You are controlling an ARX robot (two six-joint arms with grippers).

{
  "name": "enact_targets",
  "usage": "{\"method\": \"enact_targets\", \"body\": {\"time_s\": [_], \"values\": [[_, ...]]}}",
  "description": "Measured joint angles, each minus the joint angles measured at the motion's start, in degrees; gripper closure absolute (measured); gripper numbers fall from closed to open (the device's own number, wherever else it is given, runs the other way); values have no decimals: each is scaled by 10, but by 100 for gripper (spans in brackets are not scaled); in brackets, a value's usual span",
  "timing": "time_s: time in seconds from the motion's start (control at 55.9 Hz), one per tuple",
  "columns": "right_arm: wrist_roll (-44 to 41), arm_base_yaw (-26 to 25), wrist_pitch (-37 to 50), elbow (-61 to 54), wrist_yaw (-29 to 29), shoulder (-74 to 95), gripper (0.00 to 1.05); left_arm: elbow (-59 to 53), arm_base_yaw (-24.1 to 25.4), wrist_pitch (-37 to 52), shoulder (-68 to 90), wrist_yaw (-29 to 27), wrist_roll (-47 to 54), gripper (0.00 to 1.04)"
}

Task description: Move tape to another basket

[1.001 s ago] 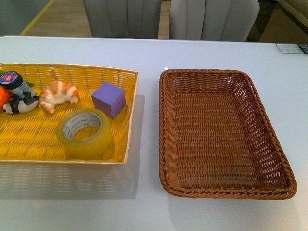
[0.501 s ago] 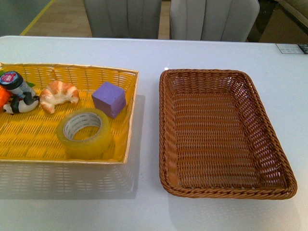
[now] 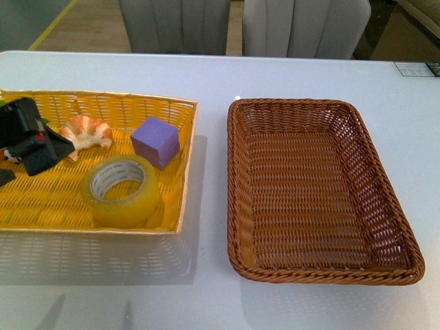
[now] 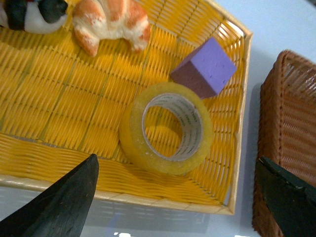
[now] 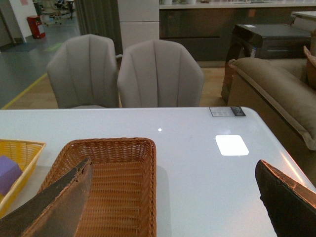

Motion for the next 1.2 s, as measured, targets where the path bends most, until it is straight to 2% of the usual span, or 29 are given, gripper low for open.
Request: {"method": "enact_targets", "body": {"time_s": [0.25, 0.626, 0.697, 0.769, 1.198], "values": [[0, 0, 0, 0, 0, 0, 9, 37, 2, -1, 78, -13, 62, 9], [0, 0, 0, 0, 0, 0, 9, 38, 2, -1, 78, -15, 74, 9], [0, 0, 0, 0, 0, 0, 9, 41, 4, 27, 90, 11, 75, 9], [0, 0, 0, 0, 0, 0, 9, 56, 2, 32, 109, 10, 86, 9], [0, 0, 0, 0, 0, 0, 9, 156, 0, -17, 214, -5, 158, 9]]}}
